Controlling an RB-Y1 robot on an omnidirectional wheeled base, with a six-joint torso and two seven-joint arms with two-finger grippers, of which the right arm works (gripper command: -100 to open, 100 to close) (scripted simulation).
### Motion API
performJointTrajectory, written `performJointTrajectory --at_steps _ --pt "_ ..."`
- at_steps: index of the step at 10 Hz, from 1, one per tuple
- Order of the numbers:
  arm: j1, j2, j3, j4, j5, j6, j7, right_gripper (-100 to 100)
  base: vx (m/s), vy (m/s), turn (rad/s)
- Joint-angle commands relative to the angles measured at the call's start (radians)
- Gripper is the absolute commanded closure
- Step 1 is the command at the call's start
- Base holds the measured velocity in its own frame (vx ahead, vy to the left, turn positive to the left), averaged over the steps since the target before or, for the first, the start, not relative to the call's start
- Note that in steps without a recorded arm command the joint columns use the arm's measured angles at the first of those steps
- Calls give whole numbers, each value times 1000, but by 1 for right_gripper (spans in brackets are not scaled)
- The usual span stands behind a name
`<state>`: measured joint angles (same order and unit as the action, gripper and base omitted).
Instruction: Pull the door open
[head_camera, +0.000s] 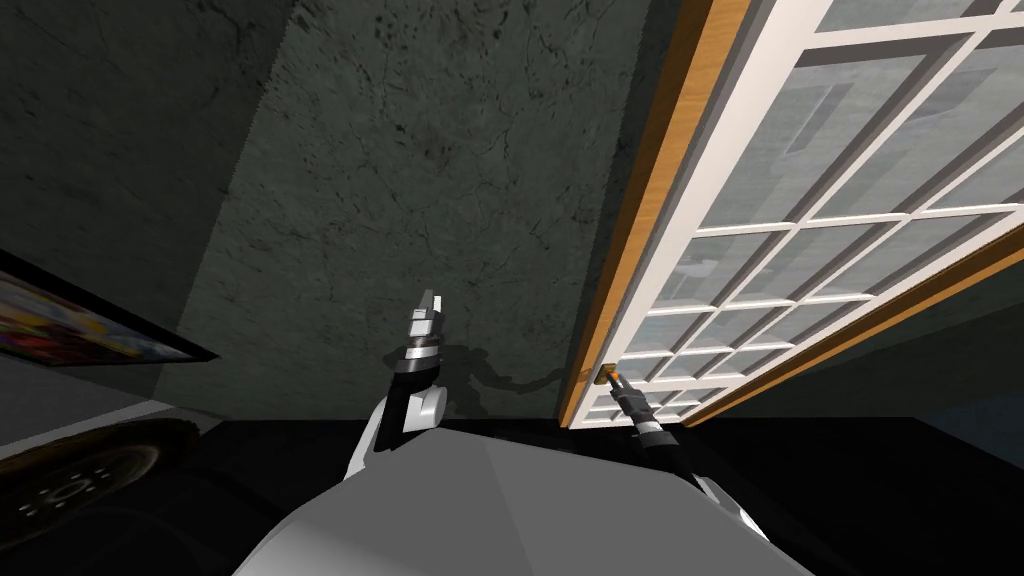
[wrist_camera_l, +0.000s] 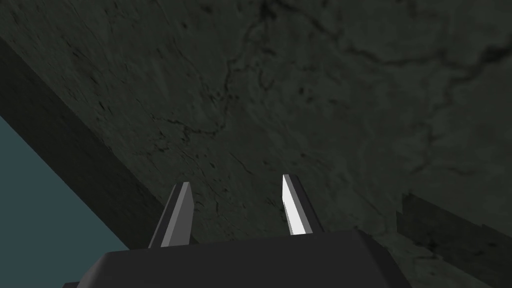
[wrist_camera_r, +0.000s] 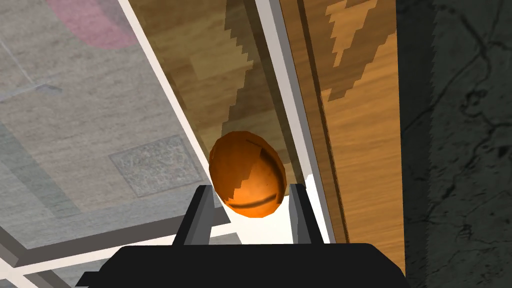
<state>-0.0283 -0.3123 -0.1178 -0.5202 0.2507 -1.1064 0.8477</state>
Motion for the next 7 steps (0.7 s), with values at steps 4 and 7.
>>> performJointTrajectory --at_steps 4,7 --pt "3 9 15 -3 -37 10 -116 100 -46 -24 67" --pt "3 12 22 -8 -65 17 -191 100 -49 -28 79"
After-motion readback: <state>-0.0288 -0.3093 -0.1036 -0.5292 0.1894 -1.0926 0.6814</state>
